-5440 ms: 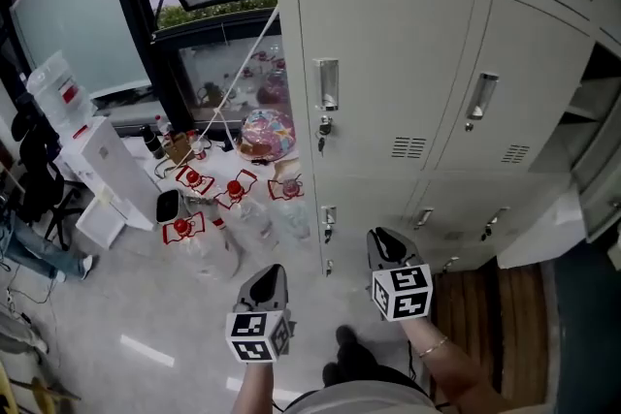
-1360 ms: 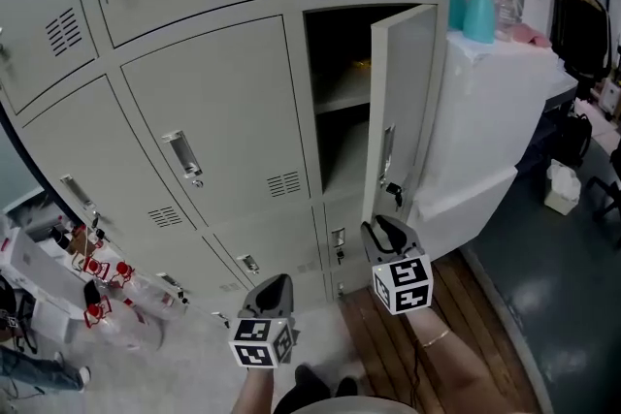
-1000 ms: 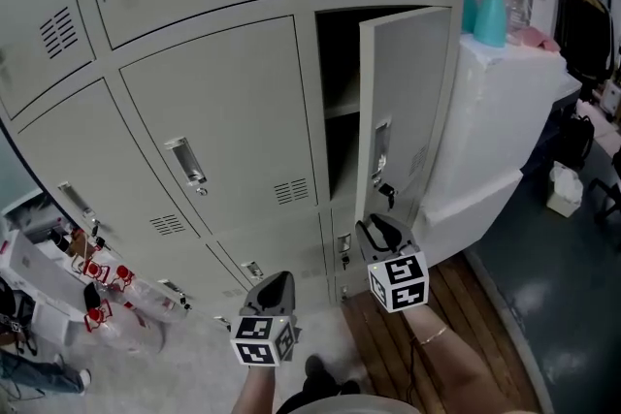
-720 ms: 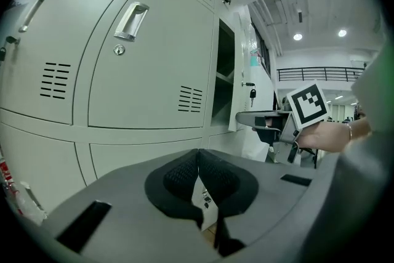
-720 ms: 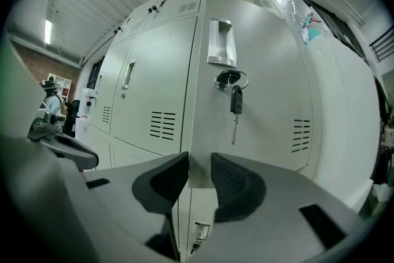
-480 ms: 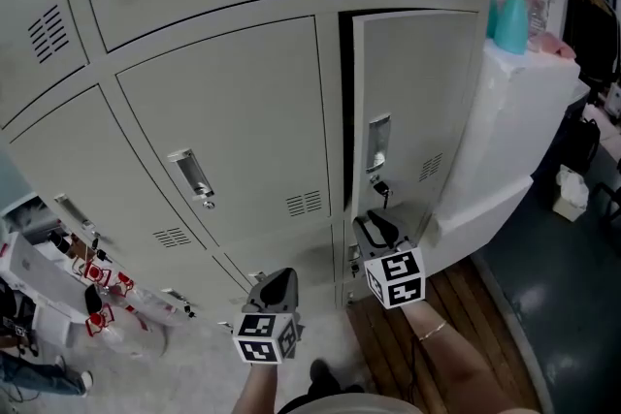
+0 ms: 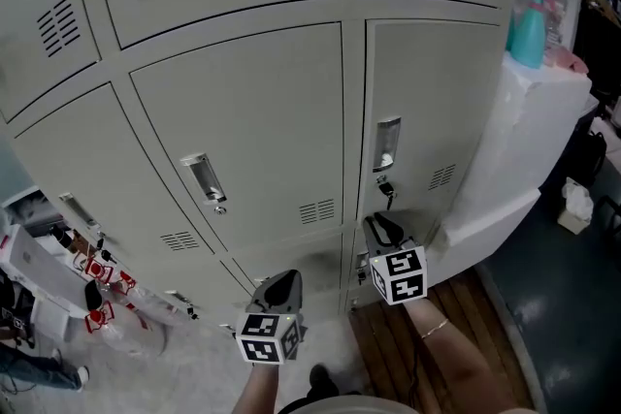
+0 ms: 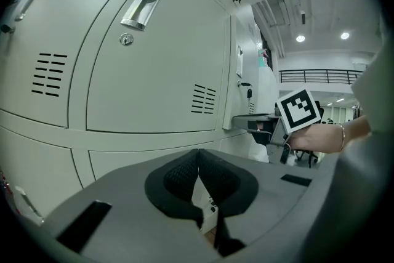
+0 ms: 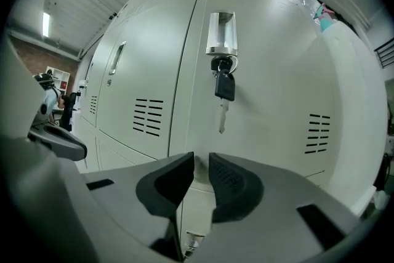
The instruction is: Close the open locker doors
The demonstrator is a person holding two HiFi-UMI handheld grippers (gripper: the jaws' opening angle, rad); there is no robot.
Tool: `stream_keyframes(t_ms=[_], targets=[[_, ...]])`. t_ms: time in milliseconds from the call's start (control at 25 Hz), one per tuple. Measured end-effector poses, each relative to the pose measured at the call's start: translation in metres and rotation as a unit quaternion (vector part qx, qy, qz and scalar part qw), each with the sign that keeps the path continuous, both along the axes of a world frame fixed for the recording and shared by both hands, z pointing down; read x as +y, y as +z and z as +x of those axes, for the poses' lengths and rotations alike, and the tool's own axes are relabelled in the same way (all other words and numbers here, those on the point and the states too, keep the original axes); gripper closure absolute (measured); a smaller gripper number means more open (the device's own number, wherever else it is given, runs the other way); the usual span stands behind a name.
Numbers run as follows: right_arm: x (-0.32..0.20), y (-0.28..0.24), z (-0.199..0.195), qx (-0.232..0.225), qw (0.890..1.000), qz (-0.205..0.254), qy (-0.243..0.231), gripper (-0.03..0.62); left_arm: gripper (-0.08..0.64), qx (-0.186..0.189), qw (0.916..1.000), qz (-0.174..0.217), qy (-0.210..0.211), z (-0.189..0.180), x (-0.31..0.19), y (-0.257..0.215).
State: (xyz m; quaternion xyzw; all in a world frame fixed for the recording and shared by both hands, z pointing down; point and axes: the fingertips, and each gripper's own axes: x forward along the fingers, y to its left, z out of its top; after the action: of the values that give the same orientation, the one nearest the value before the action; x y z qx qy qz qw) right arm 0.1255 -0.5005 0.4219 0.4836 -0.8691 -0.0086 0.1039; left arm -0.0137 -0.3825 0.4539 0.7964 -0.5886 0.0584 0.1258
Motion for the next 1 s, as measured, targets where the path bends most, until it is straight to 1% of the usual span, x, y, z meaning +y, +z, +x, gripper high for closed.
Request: stream_keyframes(t_ms=[240, 760, 880, 1000], targets=[[-0.01, -0.001, -0.001, 0.005, 1.0, 0.003, 0.009, 0.555, 0.539, 0.001, 1.0, 0.0, -0.002, -0.002, -0.003, -0.001], [-0.021, -0.001, -0.004, 0.02, 1.0, 0.004, 0.023, 0.565, 0.538, 0.004, 1.0, -0.002, -0.007, -0.012, -0.007, 0.002], [-0.02, -0.001, -0.005, 0.018, 1.0, -0.001, 0.022, 0.565, 0.539, 0.005, 1.0, -0.001, -0.006, -0.011, -0.008, 0.001], [-0.016, -0.005, -0.002, 0.005, 1.0, -0.003, 0.022, 0.571, 0.538, 0.005, 1.0, 0.002, -0.003, -0.008, -0.008, -0.001]])
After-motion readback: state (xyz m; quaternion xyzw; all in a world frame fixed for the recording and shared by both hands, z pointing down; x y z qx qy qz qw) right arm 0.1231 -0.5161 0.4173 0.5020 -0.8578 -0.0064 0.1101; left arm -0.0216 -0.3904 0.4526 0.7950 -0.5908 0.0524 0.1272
